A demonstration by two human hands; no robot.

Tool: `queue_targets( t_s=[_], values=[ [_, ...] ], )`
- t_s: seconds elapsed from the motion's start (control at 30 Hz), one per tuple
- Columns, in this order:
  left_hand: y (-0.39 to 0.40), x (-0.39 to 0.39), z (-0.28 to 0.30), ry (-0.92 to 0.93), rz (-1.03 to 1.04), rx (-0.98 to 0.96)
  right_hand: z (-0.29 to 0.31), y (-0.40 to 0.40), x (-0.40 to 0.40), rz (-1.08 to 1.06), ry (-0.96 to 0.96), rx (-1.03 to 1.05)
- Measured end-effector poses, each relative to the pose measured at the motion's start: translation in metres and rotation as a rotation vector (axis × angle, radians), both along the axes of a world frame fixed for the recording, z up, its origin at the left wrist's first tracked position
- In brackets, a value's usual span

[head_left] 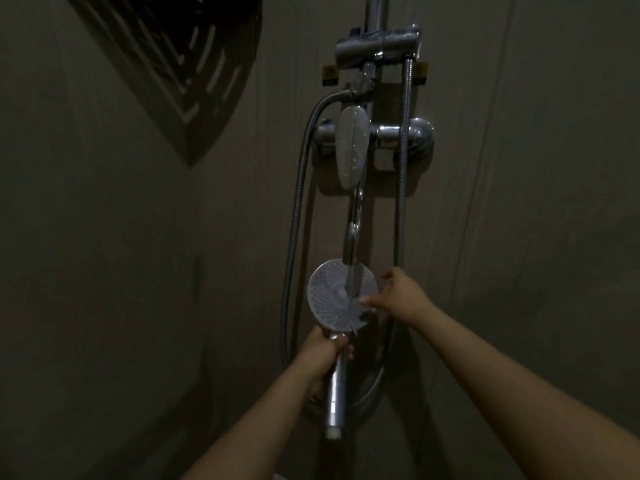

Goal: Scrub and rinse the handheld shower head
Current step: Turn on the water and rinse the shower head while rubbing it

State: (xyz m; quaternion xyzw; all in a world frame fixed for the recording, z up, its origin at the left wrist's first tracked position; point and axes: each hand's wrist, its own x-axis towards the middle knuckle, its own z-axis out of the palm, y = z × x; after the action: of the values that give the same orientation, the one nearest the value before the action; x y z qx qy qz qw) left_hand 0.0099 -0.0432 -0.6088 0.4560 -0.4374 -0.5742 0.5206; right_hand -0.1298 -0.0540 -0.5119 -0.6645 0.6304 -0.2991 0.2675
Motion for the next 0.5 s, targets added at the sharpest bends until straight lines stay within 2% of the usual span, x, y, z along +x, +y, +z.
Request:
queue_targets(
  t_s=[0.1,0.2,0.27,0.4,0.5],
  values=[
    [-0.002,0.024,0.005,-0.227,-0.025,-0.031,-0.003,-0.002,0.012,-0.043,-0.088,-0.019],
    [-0.002,0.047,0.017,-0.527,-0.132,-0.097,-0.011,-0.006,0.02,0.004,-0.252,0.058],
    [-0.001,0.058,0.026,-0.707,-0.204,-0.098,-0.017,-0.008,0.021,-0.001,-0.293,0.072],
    [-0.007,0.071,0.035,-0.916,-0.238,-0.05,-0.028,-0.009,0.023,0.022,-0.378,0.183],
    [-0.014,0.077,0.041,-1.078,-0.166,-0.094,-0.034,-0.01,0.028,-0.032,-0.496,0.183]
  ],
)
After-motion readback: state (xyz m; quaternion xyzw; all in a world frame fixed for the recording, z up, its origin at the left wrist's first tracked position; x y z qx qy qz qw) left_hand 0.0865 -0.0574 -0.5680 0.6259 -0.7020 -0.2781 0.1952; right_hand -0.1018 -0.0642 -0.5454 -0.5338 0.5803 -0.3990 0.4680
